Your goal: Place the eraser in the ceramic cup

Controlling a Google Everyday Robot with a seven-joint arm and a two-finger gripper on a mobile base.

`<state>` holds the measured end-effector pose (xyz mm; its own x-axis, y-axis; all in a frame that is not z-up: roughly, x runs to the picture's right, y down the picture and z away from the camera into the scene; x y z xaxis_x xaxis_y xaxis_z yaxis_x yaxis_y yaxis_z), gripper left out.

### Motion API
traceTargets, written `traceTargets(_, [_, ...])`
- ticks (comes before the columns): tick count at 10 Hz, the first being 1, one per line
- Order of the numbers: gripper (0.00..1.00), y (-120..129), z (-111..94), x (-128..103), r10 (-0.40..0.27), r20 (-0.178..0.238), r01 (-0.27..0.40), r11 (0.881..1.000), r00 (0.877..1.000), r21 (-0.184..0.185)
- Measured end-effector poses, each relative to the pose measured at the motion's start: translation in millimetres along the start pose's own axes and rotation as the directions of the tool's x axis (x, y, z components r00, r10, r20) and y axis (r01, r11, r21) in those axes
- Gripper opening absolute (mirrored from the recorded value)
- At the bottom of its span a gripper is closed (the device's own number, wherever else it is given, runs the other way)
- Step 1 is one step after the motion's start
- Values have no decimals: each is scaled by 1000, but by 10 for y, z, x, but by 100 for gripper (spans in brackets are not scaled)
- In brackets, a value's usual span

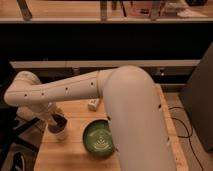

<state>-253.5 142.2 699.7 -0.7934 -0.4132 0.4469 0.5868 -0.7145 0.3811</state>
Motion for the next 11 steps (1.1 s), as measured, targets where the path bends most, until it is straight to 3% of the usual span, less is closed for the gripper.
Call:
traceTargets(3, [74,-184,-44,72,-36,-17,36,998,999,43])
traceTargets(4, [79,-231,-52,88,-43,-20,44,998,999,50])
traceTargets(7, [80,-335,-55,53,-57,-25,58,996,998,67])
traceTargets(11, [80,-301,57,-131,-9,-28,12,996,1000,93])
